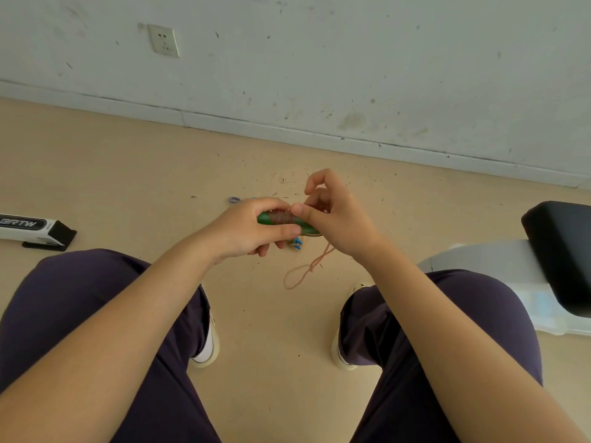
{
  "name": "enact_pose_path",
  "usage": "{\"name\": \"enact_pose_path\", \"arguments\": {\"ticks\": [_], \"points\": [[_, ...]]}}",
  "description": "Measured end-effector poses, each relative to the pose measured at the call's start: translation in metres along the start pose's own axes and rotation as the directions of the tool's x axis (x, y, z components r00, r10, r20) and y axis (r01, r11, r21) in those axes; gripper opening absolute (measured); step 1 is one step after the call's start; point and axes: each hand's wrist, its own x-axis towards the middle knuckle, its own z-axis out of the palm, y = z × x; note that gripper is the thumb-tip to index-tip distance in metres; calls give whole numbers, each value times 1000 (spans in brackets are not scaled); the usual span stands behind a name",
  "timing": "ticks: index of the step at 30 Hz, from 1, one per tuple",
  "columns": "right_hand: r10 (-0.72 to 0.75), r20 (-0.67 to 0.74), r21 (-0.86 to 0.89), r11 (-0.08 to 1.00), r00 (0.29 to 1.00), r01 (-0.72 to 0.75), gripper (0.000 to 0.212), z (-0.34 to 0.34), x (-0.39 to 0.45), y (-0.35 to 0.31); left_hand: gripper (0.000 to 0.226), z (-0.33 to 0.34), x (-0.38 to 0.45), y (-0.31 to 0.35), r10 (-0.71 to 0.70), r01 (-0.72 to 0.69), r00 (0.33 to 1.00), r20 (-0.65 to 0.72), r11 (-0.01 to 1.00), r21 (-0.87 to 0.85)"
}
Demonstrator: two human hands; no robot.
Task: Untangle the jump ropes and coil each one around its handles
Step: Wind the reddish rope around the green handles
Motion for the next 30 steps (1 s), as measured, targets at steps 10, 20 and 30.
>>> {"name": "enact_pose_path", "arguments": {"ticks": [10, 20, 30], "points": [[107, 64, 257, 959, 992, -120, 19, -3, -1, -2, 46, 3, 3, 3, 94, -131, 982, -166, 965, -227], [171, 172, 194, 960, 970, -204, 16, 7, -2, 3, 23, -5, 11, 6, -99, -137, 931, -351, 797, -588], [-22, 185, -49, 998, 982, 31, 13, 12, -6, -16, 26, -1, 15, 0, -84, -151, 861, -502, 900, -409]]}}
